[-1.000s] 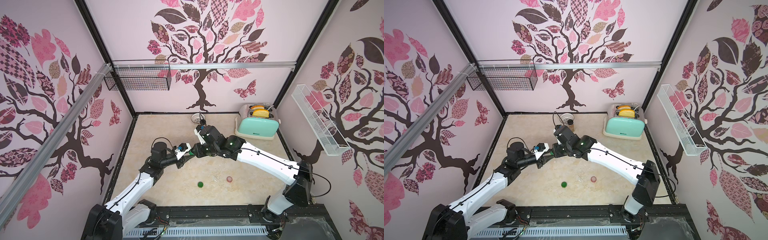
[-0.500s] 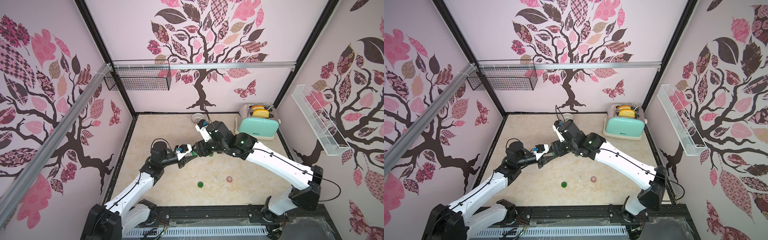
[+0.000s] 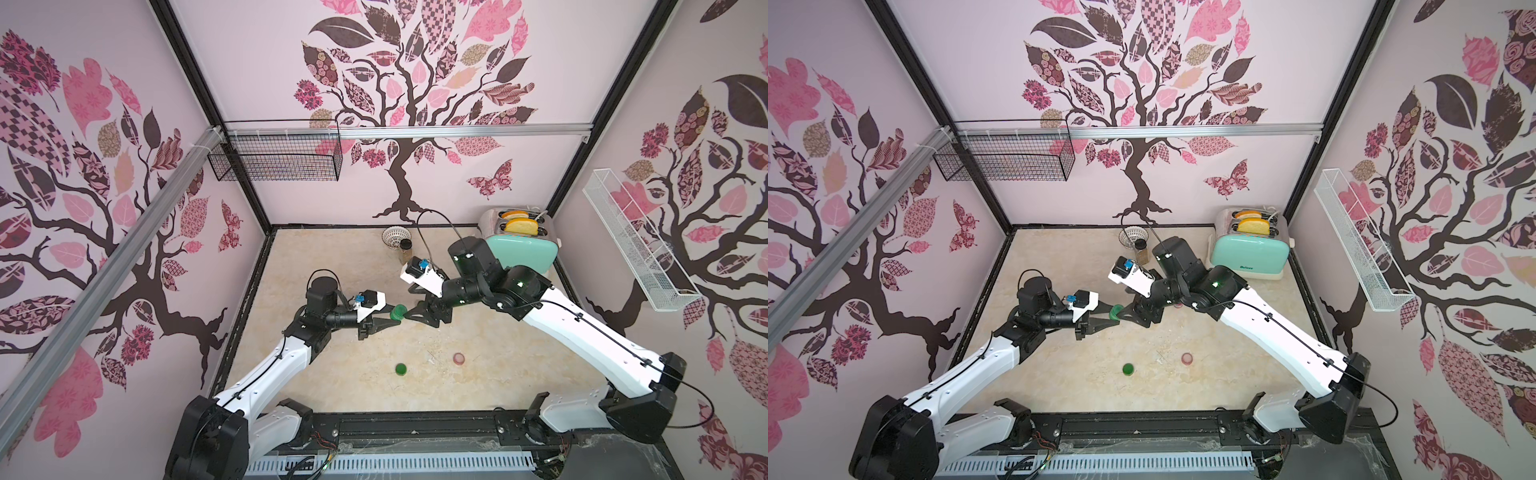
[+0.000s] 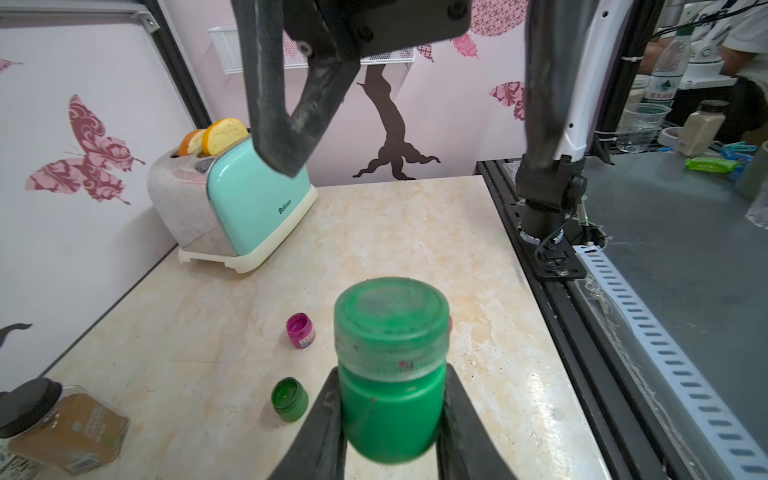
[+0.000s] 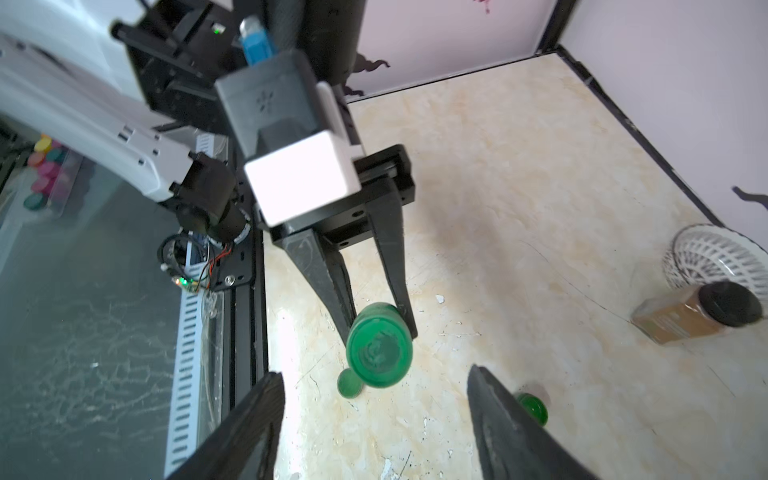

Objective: Close the paint jar lid
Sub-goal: Screw the lid onto the paint jar.

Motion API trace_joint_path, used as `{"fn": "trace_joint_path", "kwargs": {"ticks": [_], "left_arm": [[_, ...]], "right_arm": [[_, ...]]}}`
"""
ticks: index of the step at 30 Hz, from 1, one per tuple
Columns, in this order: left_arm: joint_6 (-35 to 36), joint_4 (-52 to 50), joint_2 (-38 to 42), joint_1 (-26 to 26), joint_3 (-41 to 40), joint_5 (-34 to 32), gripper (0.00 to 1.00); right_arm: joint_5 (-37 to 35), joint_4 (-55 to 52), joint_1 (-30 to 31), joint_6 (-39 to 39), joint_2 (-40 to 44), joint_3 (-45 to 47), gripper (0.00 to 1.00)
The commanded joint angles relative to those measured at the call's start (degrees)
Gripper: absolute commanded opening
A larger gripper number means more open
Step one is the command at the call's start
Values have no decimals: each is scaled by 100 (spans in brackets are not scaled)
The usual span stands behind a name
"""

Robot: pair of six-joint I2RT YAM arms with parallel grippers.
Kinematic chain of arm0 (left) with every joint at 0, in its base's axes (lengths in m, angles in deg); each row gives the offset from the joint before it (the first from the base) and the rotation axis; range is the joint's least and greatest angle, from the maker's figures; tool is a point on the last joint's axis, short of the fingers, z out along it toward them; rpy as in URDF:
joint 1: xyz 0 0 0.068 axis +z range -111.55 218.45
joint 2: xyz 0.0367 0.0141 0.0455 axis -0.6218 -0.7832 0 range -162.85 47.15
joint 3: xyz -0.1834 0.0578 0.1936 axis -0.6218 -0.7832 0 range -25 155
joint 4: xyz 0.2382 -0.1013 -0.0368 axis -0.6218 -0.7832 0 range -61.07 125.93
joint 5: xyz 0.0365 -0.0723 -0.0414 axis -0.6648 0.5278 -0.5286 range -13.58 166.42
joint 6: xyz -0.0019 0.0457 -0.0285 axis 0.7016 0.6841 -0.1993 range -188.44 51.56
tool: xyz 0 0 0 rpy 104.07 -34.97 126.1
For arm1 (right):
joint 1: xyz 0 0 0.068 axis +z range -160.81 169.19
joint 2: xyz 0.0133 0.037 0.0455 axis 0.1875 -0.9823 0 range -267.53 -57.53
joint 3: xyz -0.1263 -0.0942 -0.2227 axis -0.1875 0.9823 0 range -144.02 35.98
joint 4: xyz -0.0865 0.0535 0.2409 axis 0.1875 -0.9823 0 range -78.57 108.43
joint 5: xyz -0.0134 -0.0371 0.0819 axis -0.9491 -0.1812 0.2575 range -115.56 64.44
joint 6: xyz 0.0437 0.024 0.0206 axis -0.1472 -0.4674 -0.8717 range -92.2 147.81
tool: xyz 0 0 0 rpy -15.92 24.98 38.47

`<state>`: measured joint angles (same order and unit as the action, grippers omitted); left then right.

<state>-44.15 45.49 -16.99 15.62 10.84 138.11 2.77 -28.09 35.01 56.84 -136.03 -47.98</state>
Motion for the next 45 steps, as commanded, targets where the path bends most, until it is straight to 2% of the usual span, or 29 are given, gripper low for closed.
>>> {"fn": "trace_joint_path", "kwargs": {"ticks": [1, 9, 28, 30, 39, 45], "left_arm": [[89, -264, -79, -19, 194, 346, 27], [131, -323, -72, -20, 196, 262, 27], [158, -359, -25, -37, 193, 132, 27], [165, -358, -13, -35, 187, 115, 27], [207, -316, 38, -44, 170, -40, 27], [195, -301, 87, -46, 143, -70, 27]], "right_arm": [[472, -103, 3, 1091, -79, -19, 74], [197, -110, 109, 1601, -310, -6, 73], [-170, -278, 321, 1539, -654, -294, 40], [-205, -252, 325, 1445, -658, -295, 39], [-267, -252, 410, 1165, -711, -236, 38], [-327, -353, 430, 1236, -764, -315, 57]]}}
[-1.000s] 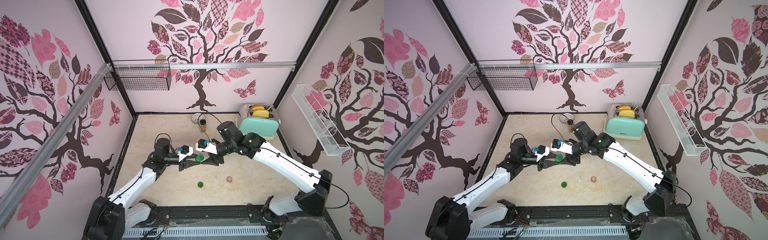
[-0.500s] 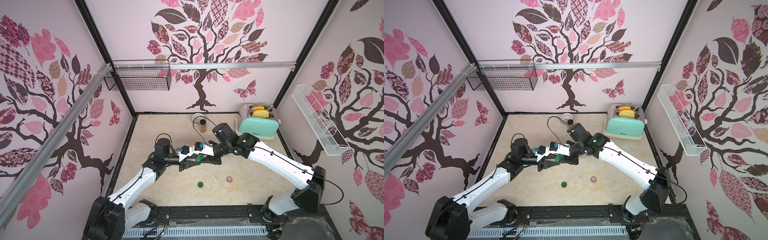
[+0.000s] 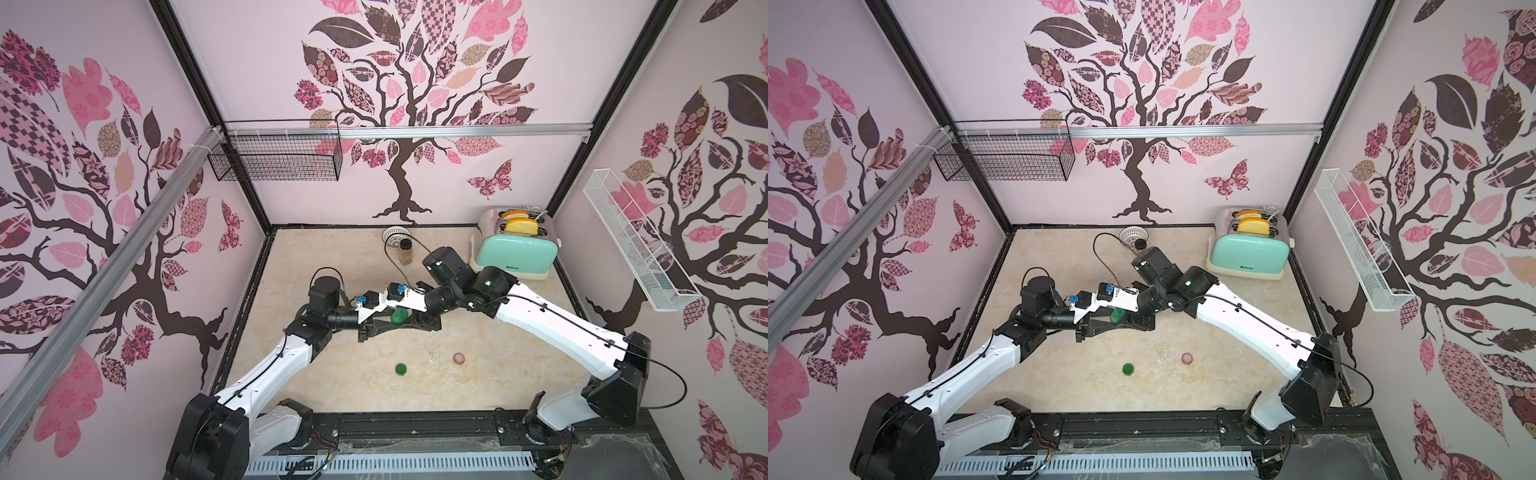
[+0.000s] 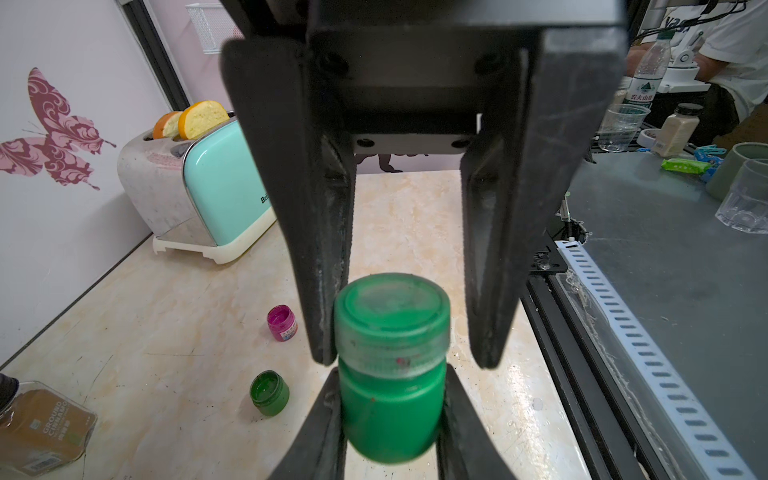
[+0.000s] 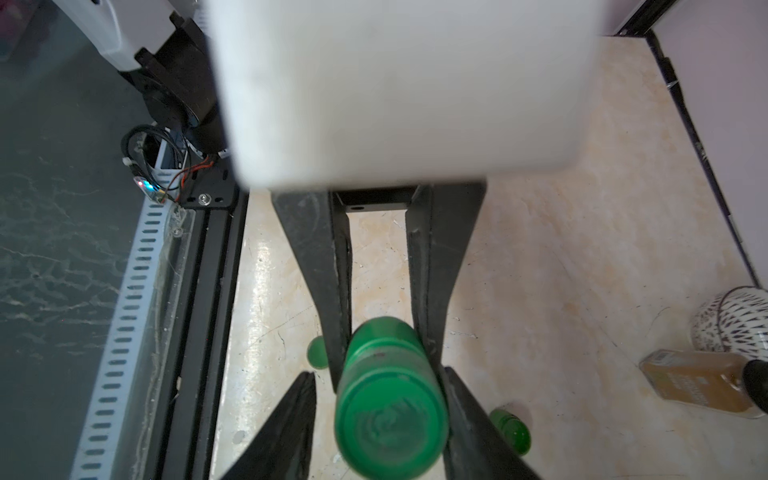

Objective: Close the paint jar lid
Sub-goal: Screw the lid onto the paint jar.

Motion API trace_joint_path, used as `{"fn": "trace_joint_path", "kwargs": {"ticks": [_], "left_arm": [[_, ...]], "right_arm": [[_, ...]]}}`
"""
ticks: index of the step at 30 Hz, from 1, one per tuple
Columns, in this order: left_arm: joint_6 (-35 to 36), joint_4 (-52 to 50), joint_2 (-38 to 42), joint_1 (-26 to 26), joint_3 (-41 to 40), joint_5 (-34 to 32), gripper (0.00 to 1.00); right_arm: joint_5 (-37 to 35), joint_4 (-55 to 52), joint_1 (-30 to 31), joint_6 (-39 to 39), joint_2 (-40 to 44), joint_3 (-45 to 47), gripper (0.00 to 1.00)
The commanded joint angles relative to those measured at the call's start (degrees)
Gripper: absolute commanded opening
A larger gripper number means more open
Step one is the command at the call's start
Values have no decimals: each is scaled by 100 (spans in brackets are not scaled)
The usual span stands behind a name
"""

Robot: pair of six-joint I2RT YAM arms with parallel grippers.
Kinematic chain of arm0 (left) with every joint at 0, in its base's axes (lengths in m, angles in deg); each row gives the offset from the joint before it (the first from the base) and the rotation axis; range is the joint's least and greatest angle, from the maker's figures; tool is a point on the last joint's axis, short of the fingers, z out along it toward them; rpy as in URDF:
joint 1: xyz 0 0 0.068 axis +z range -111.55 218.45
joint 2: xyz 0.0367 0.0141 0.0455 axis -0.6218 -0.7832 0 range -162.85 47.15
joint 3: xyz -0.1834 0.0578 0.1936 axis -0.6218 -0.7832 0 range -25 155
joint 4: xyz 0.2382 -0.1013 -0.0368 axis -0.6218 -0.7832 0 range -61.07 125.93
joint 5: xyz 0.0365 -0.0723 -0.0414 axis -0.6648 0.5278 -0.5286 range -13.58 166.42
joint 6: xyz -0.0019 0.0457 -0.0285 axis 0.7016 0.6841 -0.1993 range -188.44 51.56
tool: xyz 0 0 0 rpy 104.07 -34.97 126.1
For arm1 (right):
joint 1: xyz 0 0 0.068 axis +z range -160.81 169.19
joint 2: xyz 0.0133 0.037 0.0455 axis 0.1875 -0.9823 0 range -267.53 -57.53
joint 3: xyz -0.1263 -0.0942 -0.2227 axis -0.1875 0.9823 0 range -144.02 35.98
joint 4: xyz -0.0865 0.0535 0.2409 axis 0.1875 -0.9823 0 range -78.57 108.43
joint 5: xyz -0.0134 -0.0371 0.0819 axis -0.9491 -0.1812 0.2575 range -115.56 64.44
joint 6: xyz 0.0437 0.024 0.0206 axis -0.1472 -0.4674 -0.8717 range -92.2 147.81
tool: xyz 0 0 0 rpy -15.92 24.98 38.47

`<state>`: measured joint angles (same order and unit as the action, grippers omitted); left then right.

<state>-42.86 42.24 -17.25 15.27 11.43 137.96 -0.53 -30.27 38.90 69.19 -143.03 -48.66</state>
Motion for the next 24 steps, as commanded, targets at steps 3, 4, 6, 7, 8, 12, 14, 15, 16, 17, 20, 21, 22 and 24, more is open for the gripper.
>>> {"fn": "trace_joint_path", "kwargs": {"ticks": [3, 4, 6, 7, 8, 12, 14, 15, 16, 17, 20, 21, 22, 24], "left_arm": [[75, 20, 112, -11, 71, -64, 27], [68, 21, 104, -11, 83, -57, 27], [53, 20, 93, -11, 95, -46, 27], [56, 20, 92, -18, 93, -37, 27], [59, 20, 94, -13, 93, -41, 27], [61, 20, 94, -26, 94, -30, 27], [61, 24, 94, -28, 94, -28, 27], [54, 20, 94, -27, 93, -28, 27], [55, 12, 89, -28, 95, -28, 27], [60, 11, 94, -27, 98, -29, 27], [61, 11, 94, -35, 85, -28, 27], [59, 11, 92, -36, 79, -28, 27], [58, 11, 90, -38, 90, -28, 27], [55, 13, 86, -38, 93, -28, 27]], "right_arm": [[-88, -254, 45, 81, -15, -368, 64], [-112, -271, 40, 112, 33, -374, 67], [-143, -299, 44, 181, 163, -351, 71], [-169, -305, 33, 199, 251, -330, 72], [-181, -306, 30, 229, 330, -300, 73], [-227, -137, 3, 290, 618, -120, 76], [-223, -100, 4, 300, 609, -129, 76], [-219, -99, 8, 300, 569, -171, 76], [-219, -115, 3, 309, 507, -217, 76], [-225, -136, 6, 329, 460, -253, 75], [-282, -211, 3, 364, 304, -342, 69], [-312, -218, 10, 388, 273, -343, 66], [-323, -222, 3, 383, 240, -342, 65], [-333, -222, 8, 381, 217, -354, 62]]}}
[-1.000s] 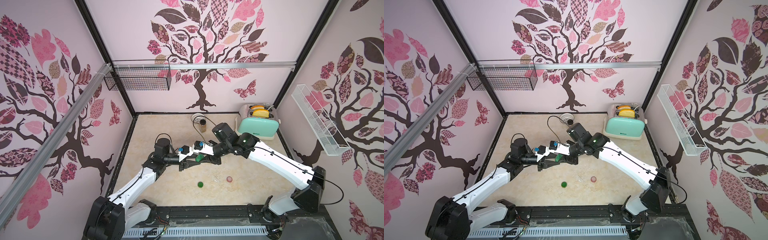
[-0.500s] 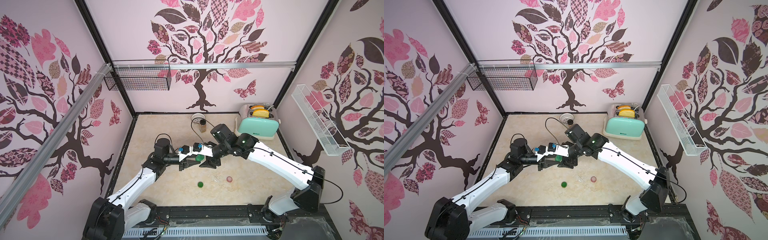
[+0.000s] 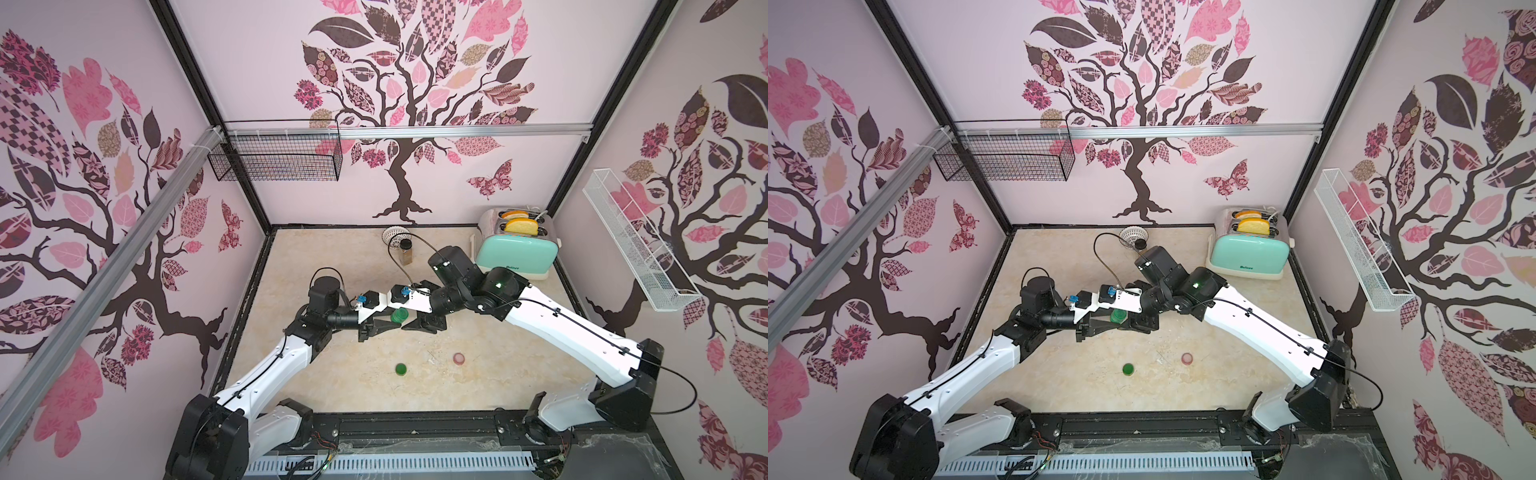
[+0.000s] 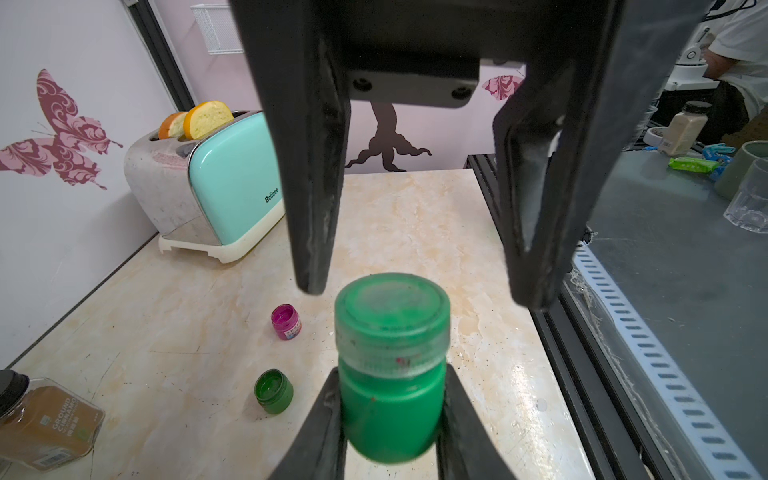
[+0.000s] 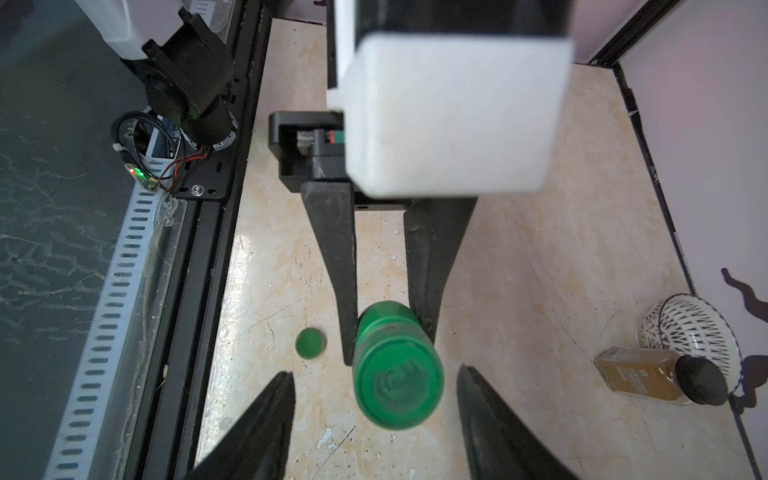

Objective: Close the paint jar lid
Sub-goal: Screw the lid onto the paint jar.

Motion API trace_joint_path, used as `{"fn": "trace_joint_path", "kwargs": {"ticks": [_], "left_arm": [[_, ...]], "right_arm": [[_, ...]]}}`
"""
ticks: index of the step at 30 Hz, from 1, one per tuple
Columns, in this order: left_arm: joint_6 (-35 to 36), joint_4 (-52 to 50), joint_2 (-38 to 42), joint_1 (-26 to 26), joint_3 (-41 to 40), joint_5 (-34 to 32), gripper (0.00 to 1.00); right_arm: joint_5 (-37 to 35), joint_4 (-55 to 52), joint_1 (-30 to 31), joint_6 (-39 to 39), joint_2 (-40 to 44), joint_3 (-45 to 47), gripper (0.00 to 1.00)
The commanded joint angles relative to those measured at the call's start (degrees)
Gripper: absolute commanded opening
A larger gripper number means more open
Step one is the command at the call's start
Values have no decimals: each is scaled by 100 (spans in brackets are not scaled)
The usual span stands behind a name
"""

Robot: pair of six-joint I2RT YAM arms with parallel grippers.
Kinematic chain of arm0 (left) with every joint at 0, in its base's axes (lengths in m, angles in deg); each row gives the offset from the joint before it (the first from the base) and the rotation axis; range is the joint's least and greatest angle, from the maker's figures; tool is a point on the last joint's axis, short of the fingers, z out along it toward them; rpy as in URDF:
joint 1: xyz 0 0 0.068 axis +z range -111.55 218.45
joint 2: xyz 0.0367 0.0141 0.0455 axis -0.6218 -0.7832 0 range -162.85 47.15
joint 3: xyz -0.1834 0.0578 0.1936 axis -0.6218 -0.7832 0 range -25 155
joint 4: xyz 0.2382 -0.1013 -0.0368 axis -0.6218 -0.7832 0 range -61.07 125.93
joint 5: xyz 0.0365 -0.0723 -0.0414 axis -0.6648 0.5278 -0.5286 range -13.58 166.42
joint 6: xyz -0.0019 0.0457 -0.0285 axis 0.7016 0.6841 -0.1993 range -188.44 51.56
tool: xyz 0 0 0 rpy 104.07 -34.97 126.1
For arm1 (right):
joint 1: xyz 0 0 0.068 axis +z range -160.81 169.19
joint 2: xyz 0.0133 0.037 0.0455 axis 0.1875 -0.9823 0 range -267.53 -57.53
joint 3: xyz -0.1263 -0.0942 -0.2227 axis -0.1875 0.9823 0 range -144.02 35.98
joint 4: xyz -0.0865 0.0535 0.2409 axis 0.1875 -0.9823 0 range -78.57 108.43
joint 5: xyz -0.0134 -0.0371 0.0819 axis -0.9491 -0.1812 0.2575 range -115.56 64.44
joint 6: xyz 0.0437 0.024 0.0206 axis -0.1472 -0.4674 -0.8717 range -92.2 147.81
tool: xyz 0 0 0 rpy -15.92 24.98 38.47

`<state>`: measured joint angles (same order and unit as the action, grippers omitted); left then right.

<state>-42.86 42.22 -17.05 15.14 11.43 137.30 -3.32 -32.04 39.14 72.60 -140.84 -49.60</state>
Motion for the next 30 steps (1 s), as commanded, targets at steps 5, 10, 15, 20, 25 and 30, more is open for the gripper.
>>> {"fn": "trace_joint_path", "kwargs": {"ticks": [5, 10, 15, 20, 25, 30], "left_arm": [[61, 13, 75, -24, 98, 38, 27], [57, 13, 82, -24, 89, 38, 27], [60, 13, 76, -24, 99, 38, 27], [66, 13, 97, -22, 102, 26, 27], [77, 31, 101, -24, 102, -4, 27], [72, 81, 154, -24, 80, -49, 27]], "right_arm": [[-38, -31, -19, 37, -44, -286, 57], [-55, -36, -20, 18, -110, -376, 51], [-33, -75, -16, -60, -190, -469, 38], [-10, -145, -20, -232, -280, -500, 31], [-36, -41, -12, -632, -352, -501, 22], [-94, 114, 31, -1025, -362, -377, 24]]}}
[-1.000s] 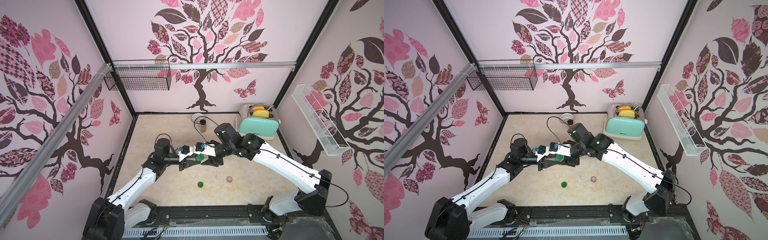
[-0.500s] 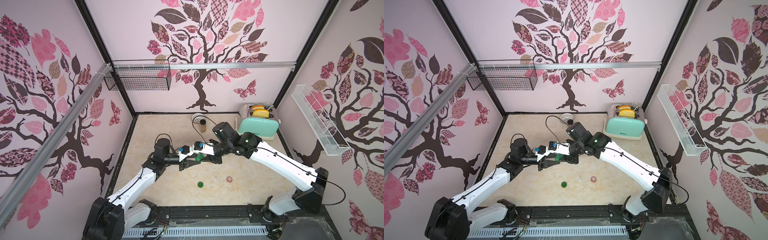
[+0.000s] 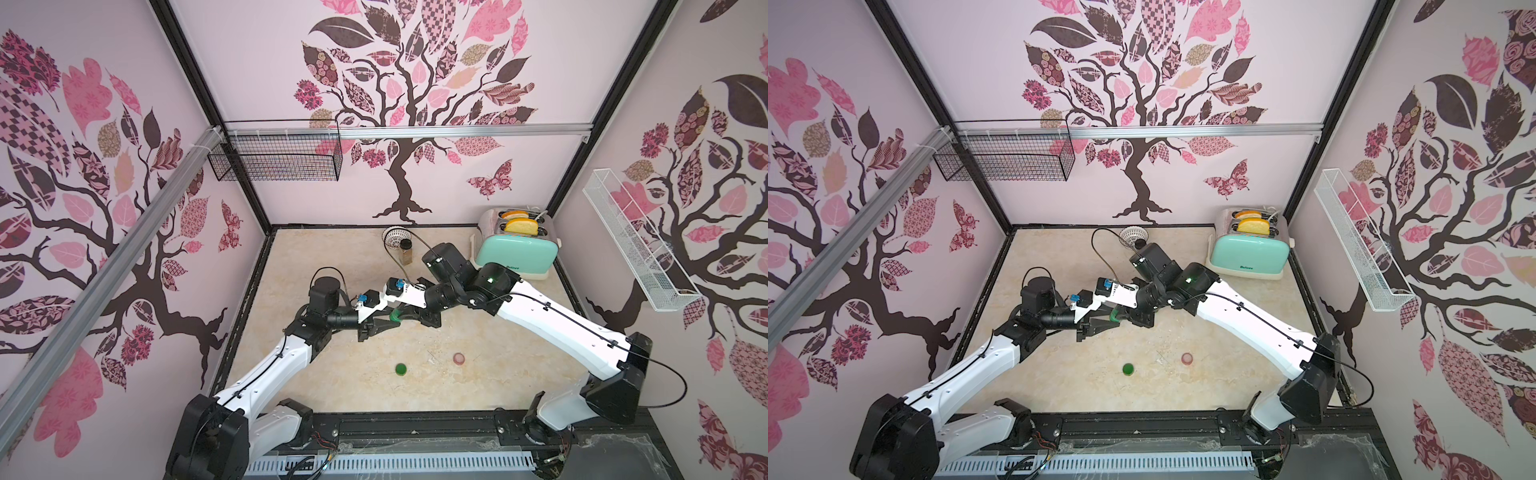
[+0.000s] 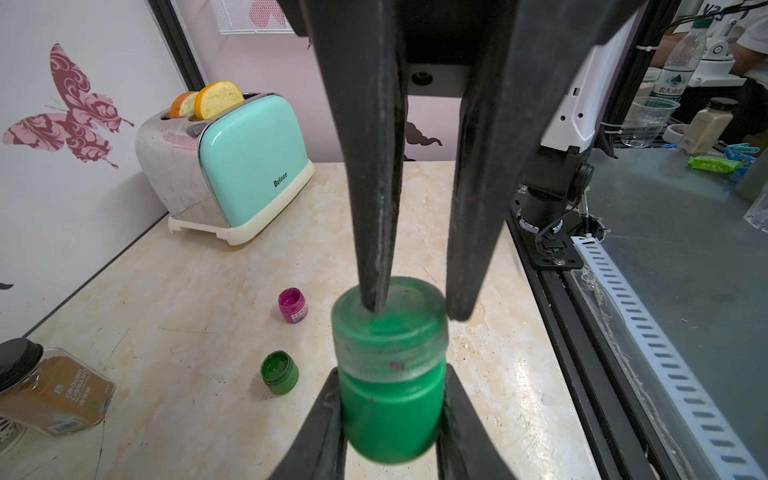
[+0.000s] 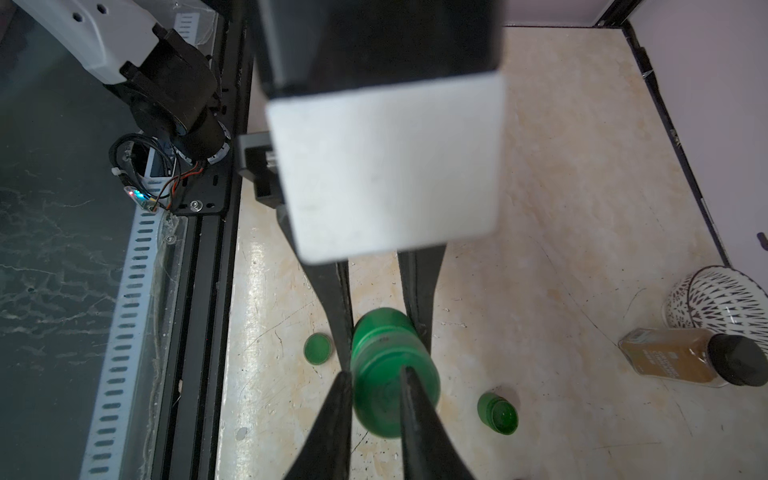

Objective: Close the paint jar lid
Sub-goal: Screw the lid onto the paint jar.

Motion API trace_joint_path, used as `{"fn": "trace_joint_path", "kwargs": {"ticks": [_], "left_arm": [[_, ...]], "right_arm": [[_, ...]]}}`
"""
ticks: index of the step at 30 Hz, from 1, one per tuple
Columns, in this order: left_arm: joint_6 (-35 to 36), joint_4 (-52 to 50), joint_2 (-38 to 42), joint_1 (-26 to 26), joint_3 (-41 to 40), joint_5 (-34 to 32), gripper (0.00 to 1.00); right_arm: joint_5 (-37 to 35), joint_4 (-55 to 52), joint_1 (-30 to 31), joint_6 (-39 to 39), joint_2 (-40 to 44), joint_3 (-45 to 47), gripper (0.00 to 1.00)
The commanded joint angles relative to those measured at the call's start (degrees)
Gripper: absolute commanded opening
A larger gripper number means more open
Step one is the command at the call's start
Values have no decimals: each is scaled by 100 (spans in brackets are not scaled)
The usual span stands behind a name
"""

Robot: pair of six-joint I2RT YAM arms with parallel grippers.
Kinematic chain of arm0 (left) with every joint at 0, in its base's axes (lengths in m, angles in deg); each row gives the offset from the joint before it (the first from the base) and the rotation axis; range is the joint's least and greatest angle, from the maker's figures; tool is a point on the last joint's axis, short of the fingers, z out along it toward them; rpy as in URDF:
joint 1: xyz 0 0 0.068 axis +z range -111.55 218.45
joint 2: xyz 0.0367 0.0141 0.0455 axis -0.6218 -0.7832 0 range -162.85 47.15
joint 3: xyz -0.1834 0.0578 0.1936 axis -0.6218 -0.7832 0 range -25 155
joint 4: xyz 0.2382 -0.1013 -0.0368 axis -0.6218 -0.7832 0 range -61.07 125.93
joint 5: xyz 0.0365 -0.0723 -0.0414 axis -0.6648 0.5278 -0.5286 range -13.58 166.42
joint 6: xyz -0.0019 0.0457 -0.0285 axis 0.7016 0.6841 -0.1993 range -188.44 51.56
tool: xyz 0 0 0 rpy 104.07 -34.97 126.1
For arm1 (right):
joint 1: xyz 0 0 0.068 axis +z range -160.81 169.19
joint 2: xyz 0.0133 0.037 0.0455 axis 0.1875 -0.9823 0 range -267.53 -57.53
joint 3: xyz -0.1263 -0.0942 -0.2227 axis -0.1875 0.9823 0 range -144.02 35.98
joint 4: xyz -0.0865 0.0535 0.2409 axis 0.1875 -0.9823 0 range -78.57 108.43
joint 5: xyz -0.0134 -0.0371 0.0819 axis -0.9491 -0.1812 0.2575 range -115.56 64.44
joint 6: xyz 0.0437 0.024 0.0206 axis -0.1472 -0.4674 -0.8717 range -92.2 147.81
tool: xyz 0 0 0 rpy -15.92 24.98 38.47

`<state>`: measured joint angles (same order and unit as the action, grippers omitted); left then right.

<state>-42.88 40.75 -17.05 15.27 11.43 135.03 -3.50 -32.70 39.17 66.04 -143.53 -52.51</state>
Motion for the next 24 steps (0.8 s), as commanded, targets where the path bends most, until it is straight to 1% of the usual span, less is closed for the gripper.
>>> {"fn": "trace_joint_path", "kwargs": {"ticks": [1, 5, 6, 7, 8, 9, 13, 15, 21, 24], "left_arm": [[62, 253, 154, -37, 73, 161, 27], [54, 317, 200, -35, 41, 72, 27], [54, 331, 207, -38, 31, 63, 27], [50, 339, 198, -37, 24, 71, 27], [40, 342, 187, -33, 30, 76, 27], [38, 335, 181, -42, 31, 85, 27], [31, 335, 171, -45, 31, 133, 27], [36, 335, 171, -46, 38, 149, 27], [27, 319, 166, -45, 31, 182, 27], [28, 303, 171, -43, 31, 202, 27]], "right_arm": [[-71, 186, 49, -430, -101, -68, 24], [-77, 198, 118, -692, -121, -75, 25], [-55, 207, 120, -776, -113, -111, 27], [-42, 214, 120, -831, -94, -155, 34], [-51, 209, 120, -809, -50, -187, 39], [-60, 209, 103, -757, 1, -217, 41], [-40, 149, -49, -450, 153, -302, 59], [55, -16, -119, -276, 127, -397, 64], [70, -342, -218, 50, -100, -529, 64], [228, -397, -249, 52, -167, -581, 59]]}}
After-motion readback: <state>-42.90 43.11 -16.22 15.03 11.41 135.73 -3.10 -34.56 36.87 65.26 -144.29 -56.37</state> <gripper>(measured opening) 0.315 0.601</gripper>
